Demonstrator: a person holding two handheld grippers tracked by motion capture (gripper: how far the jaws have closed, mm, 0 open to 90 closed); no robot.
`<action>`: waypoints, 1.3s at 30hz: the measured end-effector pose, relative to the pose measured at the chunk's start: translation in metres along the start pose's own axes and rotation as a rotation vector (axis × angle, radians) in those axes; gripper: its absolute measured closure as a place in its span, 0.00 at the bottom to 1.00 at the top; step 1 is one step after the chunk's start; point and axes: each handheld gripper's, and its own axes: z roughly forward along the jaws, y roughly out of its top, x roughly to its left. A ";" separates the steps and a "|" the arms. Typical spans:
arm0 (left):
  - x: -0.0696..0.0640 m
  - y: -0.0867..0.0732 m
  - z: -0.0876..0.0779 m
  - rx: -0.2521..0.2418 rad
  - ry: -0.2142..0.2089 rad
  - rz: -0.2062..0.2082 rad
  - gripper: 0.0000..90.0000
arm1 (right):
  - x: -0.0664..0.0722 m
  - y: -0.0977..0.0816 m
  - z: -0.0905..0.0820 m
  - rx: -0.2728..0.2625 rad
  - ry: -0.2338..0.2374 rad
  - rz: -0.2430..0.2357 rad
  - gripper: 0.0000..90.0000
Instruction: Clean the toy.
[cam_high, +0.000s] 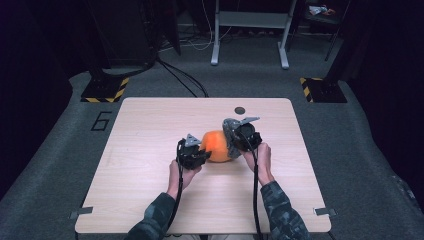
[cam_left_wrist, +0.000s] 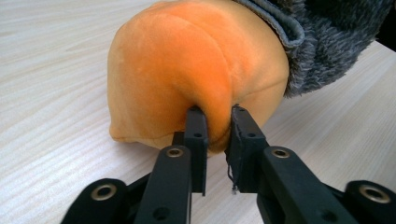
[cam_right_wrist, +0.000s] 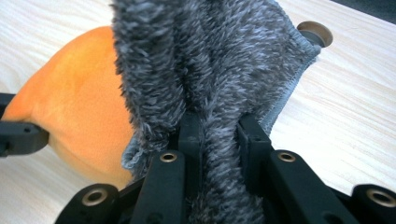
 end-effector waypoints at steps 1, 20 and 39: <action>-0.001 0.000 -0.001 0.000 0.017 0.016 0.80 | 0.000 0.001 0.000 0.004 -0.004 0.005 0.83; -0.009 -0.003 0.018 0.010 0.151 0.173 0.76 | -0.007 0.003 0.004 -0.011 0.005 0.022 0.83; -0.014 0.015 -0.003 -0.009 -0.007 -0.024 0.90 | 0.010 0.001 -0.050 -0.132 0.088 -0.003 0.83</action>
